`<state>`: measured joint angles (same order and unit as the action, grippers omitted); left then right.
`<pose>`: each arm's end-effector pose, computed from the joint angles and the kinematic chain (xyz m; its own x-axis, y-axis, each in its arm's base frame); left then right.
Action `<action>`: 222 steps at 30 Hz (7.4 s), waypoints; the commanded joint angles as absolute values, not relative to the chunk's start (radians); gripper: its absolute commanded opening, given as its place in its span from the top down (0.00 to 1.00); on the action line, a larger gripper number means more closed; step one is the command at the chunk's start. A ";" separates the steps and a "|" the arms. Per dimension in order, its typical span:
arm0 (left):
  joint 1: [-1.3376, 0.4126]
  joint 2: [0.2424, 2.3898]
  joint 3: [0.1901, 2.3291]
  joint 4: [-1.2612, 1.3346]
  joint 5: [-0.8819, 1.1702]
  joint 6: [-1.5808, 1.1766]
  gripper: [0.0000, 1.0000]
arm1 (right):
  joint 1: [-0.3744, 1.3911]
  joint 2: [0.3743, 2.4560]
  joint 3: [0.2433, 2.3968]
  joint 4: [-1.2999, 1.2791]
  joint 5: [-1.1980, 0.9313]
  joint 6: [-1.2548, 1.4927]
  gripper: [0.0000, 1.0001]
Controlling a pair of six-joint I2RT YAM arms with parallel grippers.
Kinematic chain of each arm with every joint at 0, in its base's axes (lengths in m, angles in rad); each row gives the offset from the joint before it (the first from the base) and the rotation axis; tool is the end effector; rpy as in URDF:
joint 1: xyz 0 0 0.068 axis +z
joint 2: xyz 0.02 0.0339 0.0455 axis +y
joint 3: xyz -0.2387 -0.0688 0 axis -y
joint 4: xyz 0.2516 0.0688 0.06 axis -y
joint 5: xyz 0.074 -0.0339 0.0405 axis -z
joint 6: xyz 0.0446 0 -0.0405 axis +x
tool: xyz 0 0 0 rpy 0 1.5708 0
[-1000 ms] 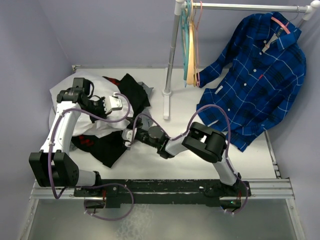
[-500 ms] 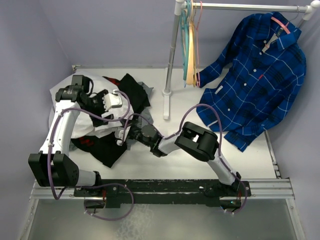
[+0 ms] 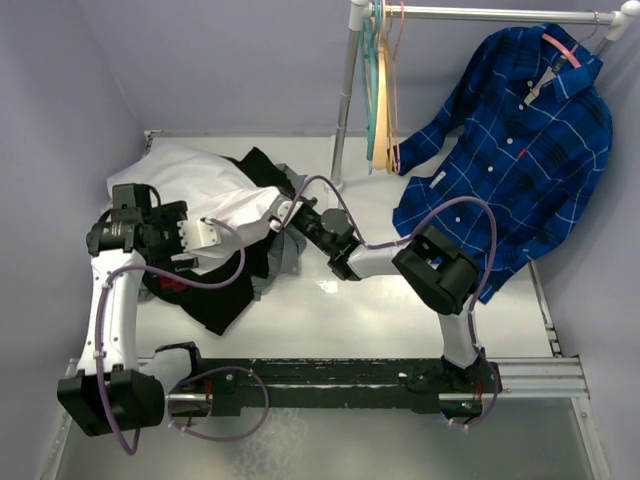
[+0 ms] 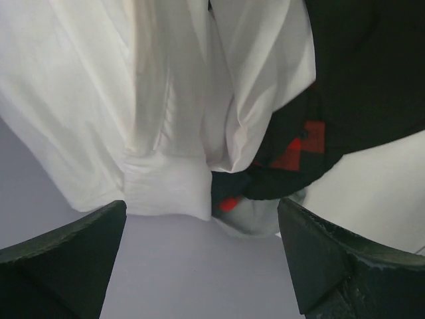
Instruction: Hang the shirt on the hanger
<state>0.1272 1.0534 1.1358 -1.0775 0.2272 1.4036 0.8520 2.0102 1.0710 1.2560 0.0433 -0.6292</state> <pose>0.2113 0.0169 0.3029 -0.1404 0.9506 -0.2769 0.8201 0.2683 0.5054 0.2854 0.3232 0.1988 0.5924 -0.2158 -0.7762 -0.4653 0.6949 -0.5483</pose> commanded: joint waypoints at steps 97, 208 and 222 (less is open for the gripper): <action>-0.129 1.401 1.218 -0.491 0.430 0.724 1.00 | 1.035 0.907 0.504 0.773 0.130 0.719 1.00; -0.460 1.337 1.456 -0.938 0.233 0.431 0.00 | 0.213 1.521 1.842 -0.036 -0.115 0.352 0.23; -0.460 1.368 1.477 -0.948 0.224 0.434 0.00 | 0.215 1.595 1.809 -0.019 -0.096 0.384 0.29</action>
<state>-0.4641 1.3743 1.4490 -0.9756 0.2314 0.4297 0.2165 1.5745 1.7679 -0.0582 -0.0975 0.3649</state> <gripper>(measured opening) 0.994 0.725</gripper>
